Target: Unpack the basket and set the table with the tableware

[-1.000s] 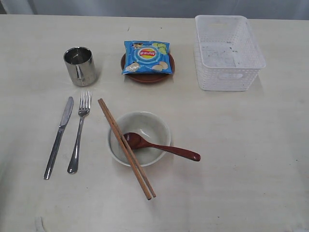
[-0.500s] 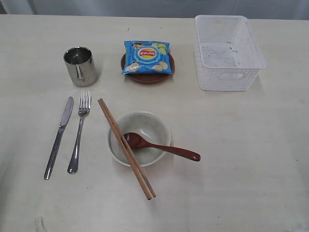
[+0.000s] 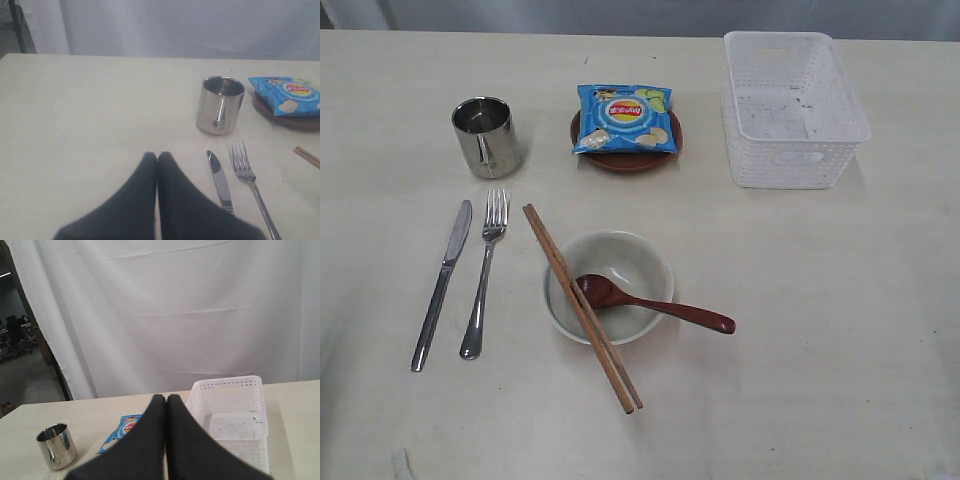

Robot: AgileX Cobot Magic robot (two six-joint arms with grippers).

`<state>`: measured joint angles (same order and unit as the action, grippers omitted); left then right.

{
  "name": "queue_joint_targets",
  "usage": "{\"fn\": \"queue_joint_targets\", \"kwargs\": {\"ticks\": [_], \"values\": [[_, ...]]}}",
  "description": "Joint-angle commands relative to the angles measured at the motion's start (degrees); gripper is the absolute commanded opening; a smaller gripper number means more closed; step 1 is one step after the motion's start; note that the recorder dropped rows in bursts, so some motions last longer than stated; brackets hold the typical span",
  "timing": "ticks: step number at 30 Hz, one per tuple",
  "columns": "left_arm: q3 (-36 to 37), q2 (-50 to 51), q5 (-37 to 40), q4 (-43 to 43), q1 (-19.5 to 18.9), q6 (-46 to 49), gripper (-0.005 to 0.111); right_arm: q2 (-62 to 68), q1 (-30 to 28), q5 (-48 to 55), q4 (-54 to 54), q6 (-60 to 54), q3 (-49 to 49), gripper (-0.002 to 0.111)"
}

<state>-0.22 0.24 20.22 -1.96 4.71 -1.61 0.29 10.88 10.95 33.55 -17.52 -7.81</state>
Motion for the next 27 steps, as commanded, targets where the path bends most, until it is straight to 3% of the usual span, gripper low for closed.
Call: {"fn": "queue_joint_targets", "kwargs": {"ticks": [1, 13, 18, 27], "values": [[0.2, -0.2, -0.7, -0.3, -0.2, 0.2, 0.0, -0.3, 0.1, -0.4, 0.0, 0.2, 0.2, 0.0], [0.2, -0.2, -0.6, -0.3, -0.2, 0.2, 0.0, -0.3, 0.1, -1.3, 0.0, 0.2, 0.2, 0.0], [0.2, -0.2, -0.6, -0.3, -0.2, 0.2, 0.0, -0.3, 0.1, 3.4, -5.1, -1.5, 3.2, 0.0], [0.2, -0.2, -0.6, 0.0, -0.2, 0.2, 0.0, -0.3, -0.6, -1.2, -10.5, -1.8, 7.8, 0.0]]}}
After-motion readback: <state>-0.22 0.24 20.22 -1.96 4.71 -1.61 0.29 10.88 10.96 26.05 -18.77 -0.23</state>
